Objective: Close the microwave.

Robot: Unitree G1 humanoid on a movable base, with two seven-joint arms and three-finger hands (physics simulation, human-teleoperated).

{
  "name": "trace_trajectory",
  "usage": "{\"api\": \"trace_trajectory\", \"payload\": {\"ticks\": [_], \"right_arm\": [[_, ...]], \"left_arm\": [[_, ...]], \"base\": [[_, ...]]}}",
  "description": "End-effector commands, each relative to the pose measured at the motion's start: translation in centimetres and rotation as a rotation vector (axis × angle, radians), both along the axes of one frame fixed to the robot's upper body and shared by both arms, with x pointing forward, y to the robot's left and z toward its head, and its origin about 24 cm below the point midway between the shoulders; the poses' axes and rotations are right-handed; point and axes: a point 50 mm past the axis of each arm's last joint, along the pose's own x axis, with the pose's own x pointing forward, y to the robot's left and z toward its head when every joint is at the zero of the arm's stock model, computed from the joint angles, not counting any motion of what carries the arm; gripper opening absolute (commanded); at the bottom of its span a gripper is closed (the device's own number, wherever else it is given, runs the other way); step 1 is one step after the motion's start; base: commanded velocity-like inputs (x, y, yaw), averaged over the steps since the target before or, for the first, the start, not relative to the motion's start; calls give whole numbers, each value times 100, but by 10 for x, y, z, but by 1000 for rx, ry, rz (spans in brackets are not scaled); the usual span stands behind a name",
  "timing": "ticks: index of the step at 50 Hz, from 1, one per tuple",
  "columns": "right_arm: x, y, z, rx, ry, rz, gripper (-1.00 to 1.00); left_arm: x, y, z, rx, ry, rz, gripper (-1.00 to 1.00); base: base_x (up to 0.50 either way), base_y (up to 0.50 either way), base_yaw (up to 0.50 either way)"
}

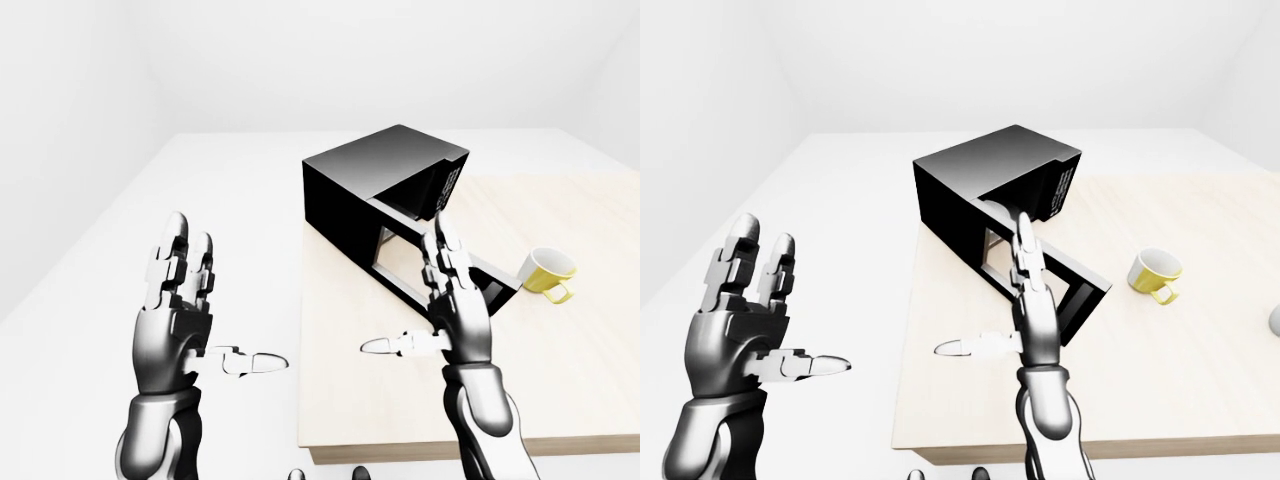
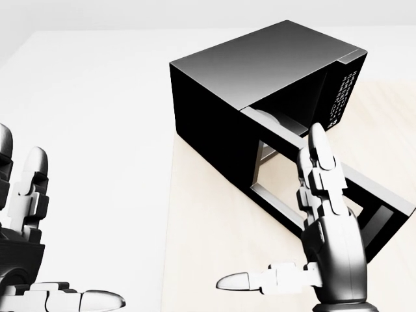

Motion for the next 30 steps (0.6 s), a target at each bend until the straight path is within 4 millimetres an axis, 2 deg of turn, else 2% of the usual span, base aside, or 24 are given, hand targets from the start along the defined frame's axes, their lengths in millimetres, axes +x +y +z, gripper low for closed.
{"api": "trace_trajectory", "payload": {"ticks": [1,23,30], "right_arm": [[1,2,-7,-38,27,-6,100],[22,3,-43,-41,169,7,100],[34,1,-58,-26,204,5,100]], "left_arm": [[0,1,-1,-4,6,4,100],[1,1,-2,-3,9,7,100],[1,1,-1,-4,2,7,100]], "base": [[0,0,0],[0,0,0],[0,0,0]]}}
